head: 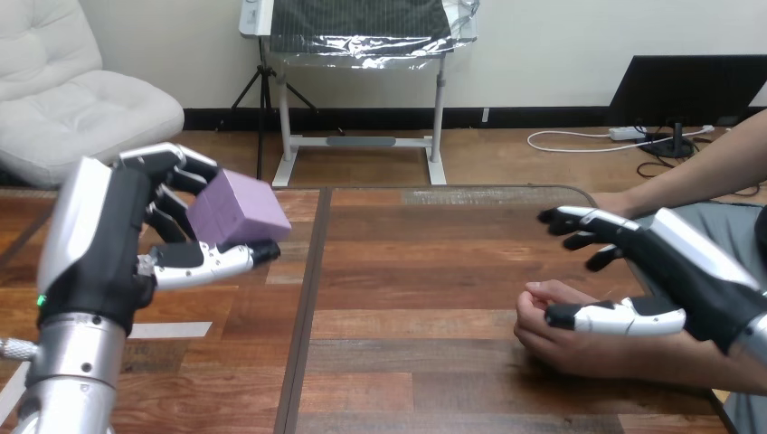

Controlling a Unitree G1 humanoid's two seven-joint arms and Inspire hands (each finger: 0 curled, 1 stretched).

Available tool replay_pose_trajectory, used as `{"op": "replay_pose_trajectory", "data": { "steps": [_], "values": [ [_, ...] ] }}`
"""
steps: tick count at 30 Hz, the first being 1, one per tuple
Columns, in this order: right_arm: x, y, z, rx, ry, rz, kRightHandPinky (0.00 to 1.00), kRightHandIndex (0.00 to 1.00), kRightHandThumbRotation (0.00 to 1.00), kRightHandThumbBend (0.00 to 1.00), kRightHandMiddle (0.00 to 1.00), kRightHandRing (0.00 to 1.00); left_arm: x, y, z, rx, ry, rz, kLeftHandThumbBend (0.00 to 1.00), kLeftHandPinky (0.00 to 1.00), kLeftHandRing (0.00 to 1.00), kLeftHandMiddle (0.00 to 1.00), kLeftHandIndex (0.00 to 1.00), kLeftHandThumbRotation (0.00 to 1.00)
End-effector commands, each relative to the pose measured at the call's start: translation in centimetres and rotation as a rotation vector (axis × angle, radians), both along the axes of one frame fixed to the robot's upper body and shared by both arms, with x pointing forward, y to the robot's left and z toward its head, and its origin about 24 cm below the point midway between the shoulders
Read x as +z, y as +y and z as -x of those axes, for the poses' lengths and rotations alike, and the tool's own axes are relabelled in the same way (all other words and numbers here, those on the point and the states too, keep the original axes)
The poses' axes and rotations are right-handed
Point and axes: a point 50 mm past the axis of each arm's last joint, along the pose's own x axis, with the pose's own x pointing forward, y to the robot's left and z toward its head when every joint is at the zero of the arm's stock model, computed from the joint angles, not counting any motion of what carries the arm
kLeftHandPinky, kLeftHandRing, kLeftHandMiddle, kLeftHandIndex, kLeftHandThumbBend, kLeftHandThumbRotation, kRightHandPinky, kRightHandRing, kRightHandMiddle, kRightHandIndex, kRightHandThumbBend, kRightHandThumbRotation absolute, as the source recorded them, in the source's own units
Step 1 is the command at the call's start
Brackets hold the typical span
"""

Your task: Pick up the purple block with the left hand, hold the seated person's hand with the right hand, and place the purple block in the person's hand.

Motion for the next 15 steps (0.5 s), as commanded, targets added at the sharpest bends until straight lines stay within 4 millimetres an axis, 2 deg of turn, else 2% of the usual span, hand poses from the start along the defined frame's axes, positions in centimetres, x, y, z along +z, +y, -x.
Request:
{"op": "replay_pose_trajectory", "data": {
  "steps": [1, 15],
  "values": [
    [2.4, -0.7, -1.4, -0.028, -0.091, 0.031, 0.66, 0.87, 0.55, 0.9, 0.85, 0.8, 1.3, -0.2, 0.0, -0.011, -0.074, 0.011, 0.6, 0.32, 0.37, 0.42, 0.43, 0.0],
    [2.4, -1.9, -1.5, -0.07, -0.071, 0.091, 0.66, 0.87, 0.52, 0.91, 0.86, 0.81, 1.0, -0.3, 0.2, -0.022, -0.054, 0.031, 0.6, 0.31, 0.37, 0.41, 0.43, 0.0]
  ]
}}
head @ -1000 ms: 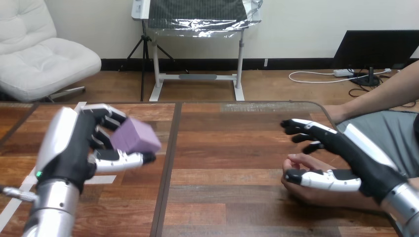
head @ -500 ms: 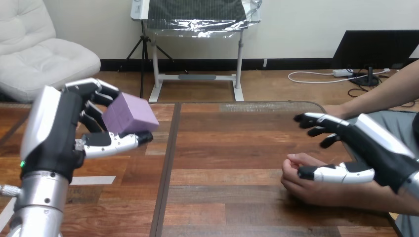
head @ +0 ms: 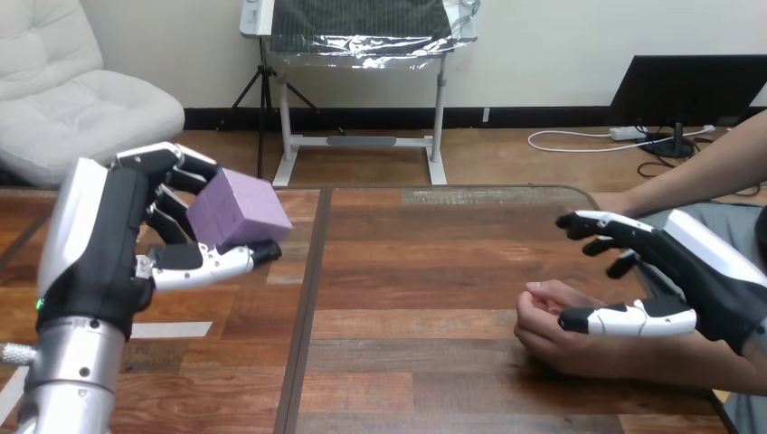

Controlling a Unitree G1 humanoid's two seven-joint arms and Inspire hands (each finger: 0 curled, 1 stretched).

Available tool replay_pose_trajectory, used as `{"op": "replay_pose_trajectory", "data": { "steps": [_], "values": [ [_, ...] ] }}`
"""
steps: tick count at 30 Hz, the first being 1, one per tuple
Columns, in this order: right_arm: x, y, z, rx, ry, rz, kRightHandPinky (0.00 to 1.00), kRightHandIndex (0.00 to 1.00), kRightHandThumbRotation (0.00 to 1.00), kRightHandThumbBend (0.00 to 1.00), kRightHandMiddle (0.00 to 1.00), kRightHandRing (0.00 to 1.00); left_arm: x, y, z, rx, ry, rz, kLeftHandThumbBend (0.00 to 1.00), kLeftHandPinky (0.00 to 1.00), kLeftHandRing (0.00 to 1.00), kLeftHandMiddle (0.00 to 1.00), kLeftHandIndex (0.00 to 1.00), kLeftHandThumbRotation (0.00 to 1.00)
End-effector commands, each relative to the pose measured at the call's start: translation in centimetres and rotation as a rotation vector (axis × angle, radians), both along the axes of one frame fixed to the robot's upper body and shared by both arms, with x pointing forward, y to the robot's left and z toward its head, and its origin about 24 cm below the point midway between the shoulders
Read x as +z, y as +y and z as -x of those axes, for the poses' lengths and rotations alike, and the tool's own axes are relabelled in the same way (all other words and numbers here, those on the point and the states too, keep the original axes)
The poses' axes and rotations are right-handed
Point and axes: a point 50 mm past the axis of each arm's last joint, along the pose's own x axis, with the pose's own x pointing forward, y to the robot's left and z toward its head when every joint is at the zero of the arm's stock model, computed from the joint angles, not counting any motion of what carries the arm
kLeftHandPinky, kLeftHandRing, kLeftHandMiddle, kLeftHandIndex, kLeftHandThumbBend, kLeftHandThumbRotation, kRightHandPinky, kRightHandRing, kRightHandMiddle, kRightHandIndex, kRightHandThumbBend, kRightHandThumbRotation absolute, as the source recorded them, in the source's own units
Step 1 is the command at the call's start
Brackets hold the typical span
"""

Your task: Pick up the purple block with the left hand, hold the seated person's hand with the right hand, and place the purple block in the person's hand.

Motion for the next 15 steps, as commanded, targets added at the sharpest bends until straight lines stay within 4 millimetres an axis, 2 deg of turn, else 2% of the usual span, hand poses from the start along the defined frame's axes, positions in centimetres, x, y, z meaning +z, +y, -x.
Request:
{"op": "replay_pose_trajectory", "data": {
  "steps": [1, 15],
  "values": [
    [2.73, -0.77, -1.34, -0.023, -0.1, 0.035, 0.66, 0.88, 0.52, 0.91, 0.86, 0.81, 1.17, -0.29, -0.06, -0.013, -0.06, 0.003, 0.59, 0.31, 0.37, 0.41, 0.43, 0.0],
    [2.5, -1.59, -1.23, -0.064, -0.045, 0.105, 0.66, 0.89, 0.5, 0.9, 0.88, 0.82, 0.77, -0.25, -0.12, -0.029, -0.049, 0.013, 0.6, 0.3, 0.36, 0.4, 0.43, 0.0]
  ]
}}
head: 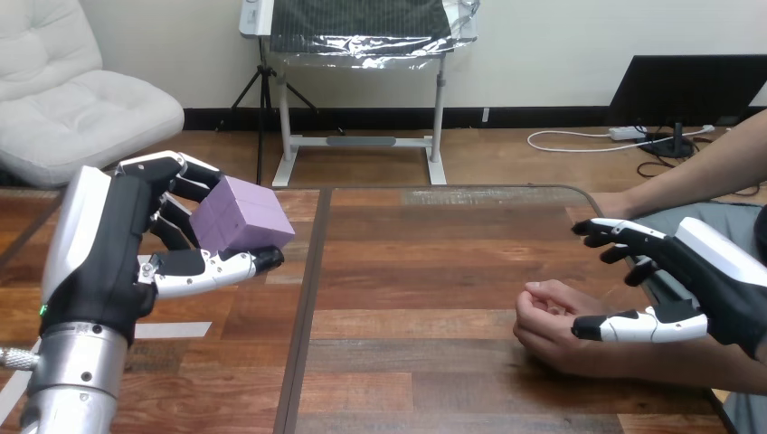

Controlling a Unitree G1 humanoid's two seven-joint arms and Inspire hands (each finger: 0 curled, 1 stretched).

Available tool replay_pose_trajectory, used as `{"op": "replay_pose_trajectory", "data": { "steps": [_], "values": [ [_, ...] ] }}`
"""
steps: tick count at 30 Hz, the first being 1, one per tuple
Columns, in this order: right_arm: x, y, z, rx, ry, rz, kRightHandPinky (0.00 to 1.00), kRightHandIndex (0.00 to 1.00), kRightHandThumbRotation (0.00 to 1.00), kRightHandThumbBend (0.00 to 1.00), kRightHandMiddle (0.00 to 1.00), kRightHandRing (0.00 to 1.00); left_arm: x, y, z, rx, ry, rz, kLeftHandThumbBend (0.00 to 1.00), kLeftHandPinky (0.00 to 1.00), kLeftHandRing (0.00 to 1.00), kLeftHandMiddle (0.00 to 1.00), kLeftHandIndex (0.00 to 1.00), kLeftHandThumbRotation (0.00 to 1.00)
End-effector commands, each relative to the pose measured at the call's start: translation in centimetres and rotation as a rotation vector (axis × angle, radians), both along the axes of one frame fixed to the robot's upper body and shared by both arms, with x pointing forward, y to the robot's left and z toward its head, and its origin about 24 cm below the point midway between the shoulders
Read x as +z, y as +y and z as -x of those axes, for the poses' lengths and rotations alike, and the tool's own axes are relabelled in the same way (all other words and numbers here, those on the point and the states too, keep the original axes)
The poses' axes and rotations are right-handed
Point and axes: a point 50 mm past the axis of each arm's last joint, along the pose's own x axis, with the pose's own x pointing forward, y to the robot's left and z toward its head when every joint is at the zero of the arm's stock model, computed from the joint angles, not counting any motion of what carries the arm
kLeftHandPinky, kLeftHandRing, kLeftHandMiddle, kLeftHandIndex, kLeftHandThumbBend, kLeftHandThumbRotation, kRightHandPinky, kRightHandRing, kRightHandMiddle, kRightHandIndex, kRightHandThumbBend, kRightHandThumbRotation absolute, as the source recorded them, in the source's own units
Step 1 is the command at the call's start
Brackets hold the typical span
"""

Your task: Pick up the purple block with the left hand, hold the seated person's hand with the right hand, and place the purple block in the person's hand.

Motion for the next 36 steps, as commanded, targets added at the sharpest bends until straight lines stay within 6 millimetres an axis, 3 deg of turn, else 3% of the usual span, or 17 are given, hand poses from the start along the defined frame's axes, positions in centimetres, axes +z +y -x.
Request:
{"op": "replay_pose_trajectory", "data": {
  "steps": [1, 14, 36],
  "values": [
    [2.7, -0.6, -1.3, -0.024, -0.068, 0.055, 0.66, 0.9, 0.5, 0.9, 0.88, 0.82, 1.0, -0.2, -0.2, -0.022, -0.063, 0.0, 0.6, 0.29, 0.35, 0.4, 0.43, 0.0],
    [2.2, -1.2, -1.2, -0.042, -0.005, 0.101, 0.66, 0.91, 0.42, 0.93, 0.91, 0.85, 0.9, -0.1, -0.3, -0.024, -0.067, 0.001, 0.61, 0.29, 0.35, 0.4, 0.43, 0.0],
    [0.8, -1.7, -1.7, -0.035, 0.083, 0.222, 0.87, 0.9, 0.25, 1.0, 0.91, 0.9, 0.8, -0.1, -0.3, -0.026, -0.053, 0.005, 0.62, 0.29, 0.35, 0.4, 0.43, 0.0]
  ]
}}
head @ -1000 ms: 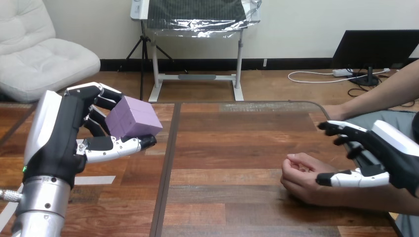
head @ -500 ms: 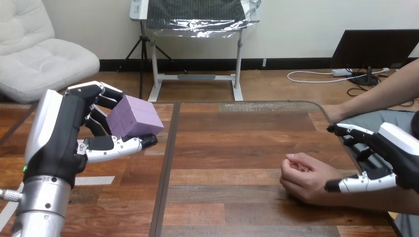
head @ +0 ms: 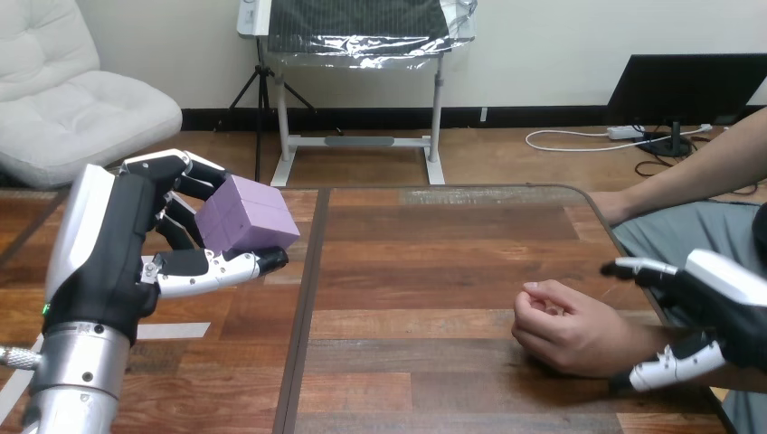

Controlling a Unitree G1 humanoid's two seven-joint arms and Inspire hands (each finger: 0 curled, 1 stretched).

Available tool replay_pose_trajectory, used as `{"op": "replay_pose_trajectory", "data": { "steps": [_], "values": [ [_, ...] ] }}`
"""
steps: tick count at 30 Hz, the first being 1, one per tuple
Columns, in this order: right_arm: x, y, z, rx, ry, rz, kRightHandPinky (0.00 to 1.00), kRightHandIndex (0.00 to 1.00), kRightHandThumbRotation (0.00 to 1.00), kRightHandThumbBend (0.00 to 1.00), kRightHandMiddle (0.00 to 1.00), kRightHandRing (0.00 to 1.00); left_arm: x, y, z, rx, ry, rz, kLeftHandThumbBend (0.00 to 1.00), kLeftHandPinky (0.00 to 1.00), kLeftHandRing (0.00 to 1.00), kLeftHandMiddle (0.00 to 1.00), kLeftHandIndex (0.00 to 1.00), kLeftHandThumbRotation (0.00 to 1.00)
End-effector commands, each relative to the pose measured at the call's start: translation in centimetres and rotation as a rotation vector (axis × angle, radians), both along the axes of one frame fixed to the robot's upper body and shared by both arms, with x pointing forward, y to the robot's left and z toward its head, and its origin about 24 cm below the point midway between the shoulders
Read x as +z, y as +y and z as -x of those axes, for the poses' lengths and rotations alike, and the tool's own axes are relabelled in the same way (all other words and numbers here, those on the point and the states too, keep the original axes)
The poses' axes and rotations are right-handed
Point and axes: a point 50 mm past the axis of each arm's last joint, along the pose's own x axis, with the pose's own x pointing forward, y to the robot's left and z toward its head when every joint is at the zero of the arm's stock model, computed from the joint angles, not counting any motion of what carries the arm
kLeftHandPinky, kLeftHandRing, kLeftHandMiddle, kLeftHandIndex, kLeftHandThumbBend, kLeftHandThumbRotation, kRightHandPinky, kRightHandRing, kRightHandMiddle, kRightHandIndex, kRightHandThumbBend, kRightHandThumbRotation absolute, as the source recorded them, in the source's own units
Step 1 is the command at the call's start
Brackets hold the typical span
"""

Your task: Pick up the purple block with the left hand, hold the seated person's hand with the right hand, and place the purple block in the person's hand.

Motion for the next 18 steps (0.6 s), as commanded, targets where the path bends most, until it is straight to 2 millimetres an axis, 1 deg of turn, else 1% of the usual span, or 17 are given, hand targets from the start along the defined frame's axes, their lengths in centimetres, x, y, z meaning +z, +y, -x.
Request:
{"op": "replay_pose_trajectory", "data": {
  "steps": [1, 8, 18],
  "values": [
    [2.42, 0.12, -1.89, 0.026, -0.075, 0.04, 0.87, 0.9, 0.24, 1.0, 0.91, 0.9, 0.74, 0.02, -0.32, -0.006, -0.043, -0.003, 0.62, 0.29, 0.35, 0.4, 0.43, 0.0],
    [2.03, 0.09, -2.08, 0.031, -0.023, 0.098, 0.92, 0.89, 0.25, 1.0, 0.91, 0.91, 0.72, 0.03, -0.3, -0.007, -0.041, -0.003, 0.62, 0.29, 0.35, 0.41, 0.43, 0.0],
    [1.44, -0.01, -2.2, 0.018, 0.048, 0.106, 0.93, 0.9, 0.19, 1.0, 0.91, 0.91, 0.71, 0.06, -0.29, -0.007, -0.041, -0.005, 0.62, 0.29, 0.35, 0.41, 0.42, 0.0]
  ]
}}
